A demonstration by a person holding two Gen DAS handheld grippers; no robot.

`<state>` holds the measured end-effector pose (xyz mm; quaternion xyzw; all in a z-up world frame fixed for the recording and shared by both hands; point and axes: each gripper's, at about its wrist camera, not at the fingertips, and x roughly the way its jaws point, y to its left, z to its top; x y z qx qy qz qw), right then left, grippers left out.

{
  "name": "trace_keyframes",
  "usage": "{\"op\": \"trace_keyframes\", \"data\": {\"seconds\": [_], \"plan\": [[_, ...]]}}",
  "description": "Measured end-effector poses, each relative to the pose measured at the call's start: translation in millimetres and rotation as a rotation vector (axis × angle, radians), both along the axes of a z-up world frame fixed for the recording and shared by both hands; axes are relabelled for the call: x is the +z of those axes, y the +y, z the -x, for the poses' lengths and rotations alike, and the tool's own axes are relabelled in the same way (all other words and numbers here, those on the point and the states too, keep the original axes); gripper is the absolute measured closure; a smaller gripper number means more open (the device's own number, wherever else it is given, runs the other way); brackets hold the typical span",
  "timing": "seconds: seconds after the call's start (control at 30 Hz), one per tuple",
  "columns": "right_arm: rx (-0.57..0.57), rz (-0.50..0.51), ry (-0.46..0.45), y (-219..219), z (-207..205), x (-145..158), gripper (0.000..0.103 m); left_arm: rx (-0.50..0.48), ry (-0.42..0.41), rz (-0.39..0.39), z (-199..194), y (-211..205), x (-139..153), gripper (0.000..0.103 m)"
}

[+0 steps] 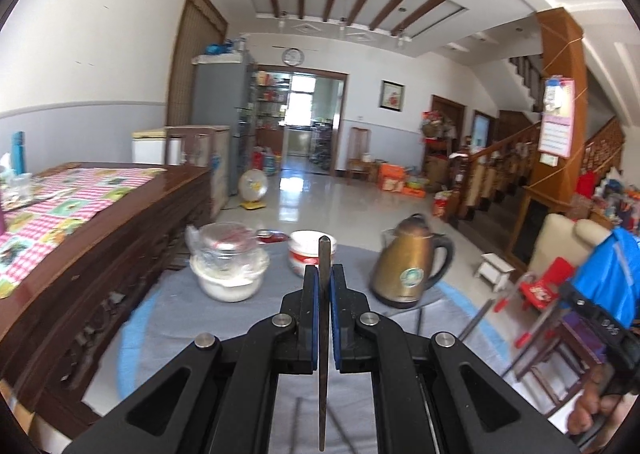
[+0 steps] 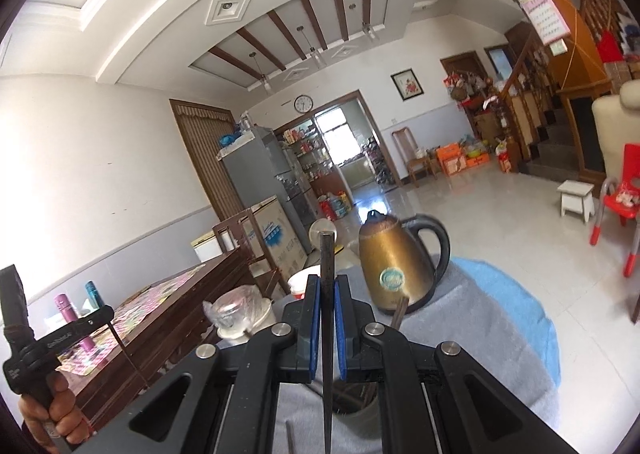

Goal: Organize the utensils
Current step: 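Lower both held chopsticks down into the grey holder cup, then open both tools to release the chopsticks into the holder cup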

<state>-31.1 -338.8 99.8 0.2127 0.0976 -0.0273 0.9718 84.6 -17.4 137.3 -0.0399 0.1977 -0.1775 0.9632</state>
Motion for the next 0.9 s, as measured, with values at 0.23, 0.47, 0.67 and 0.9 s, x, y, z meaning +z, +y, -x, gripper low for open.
{"op": "trace_keyframes", "data": {"seconds": [0.23, 0.47, 0.67, 0.9], "plan": [[-0.076, 0.021, -0.038, 1, -24, 15, 0.096, -0.109, -0.017, 0.084, -20, -45, 15, 0.098], [-0.159, 0.097, -0.024, 14, -56, 7, 0.096, -0.107, -0.062, 0.161, -40, -93, 14, 0.098], [-0.162, 0.116, 0.033, 16, -70, -14, 0.096, -0.082, -0.017, 0.162, -60, -121, -16, 0.097], [-0.125, 0.058, 0.102, 4, -73, -32, 0.095, -0.083, 0.024, 0.046, -64, -147, -59, 0.097]]}}
